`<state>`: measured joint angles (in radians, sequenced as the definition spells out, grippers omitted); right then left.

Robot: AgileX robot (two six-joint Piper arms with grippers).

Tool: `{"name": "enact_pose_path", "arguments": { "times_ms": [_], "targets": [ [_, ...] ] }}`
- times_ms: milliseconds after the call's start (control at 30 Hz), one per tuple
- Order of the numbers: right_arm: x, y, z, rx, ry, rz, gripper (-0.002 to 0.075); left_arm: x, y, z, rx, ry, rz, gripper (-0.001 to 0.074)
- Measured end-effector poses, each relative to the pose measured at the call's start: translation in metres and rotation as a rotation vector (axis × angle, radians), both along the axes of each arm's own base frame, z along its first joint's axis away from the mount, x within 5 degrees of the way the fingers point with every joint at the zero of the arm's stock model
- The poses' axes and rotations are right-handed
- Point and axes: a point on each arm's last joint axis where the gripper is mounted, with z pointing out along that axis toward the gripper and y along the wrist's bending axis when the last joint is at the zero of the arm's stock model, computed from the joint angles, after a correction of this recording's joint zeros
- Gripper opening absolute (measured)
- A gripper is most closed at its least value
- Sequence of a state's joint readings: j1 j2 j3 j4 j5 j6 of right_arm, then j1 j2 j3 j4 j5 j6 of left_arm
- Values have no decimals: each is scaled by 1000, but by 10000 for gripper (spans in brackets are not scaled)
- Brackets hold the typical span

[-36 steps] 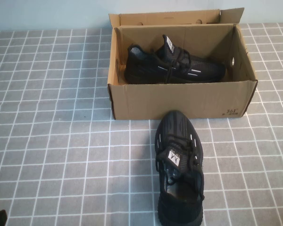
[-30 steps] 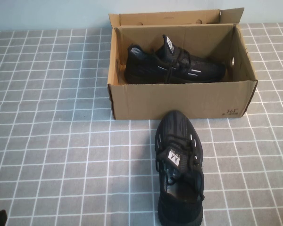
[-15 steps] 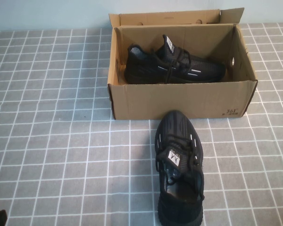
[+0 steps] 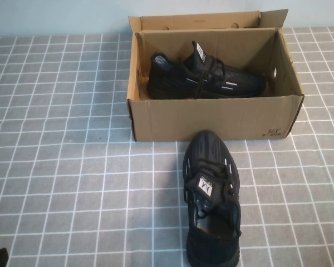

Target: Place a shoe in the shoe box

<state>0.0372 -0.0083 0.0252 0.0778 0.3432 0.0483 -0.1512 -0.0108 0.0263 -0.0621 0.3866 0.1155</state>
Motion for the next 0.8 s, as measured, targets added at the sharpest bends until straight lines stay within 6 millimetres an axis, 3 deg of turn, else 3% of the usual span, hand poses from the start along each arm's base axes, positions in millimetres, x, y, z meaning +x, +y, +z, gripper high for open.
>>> {"name": "enact_pose_path", "arguments": {
  "times_ms": [333,667,800],
  "targets": [
    [0,2,2,93,-15,3,-16,0,0,0,0,2,0,-1],
    [3,3,22,578,-186,-51,-16,0,0,0,0,2,0,-1],
    [3,2,25,690,-205,-69,-16,0,0,0,0,2,0,-1]
  ]
}}
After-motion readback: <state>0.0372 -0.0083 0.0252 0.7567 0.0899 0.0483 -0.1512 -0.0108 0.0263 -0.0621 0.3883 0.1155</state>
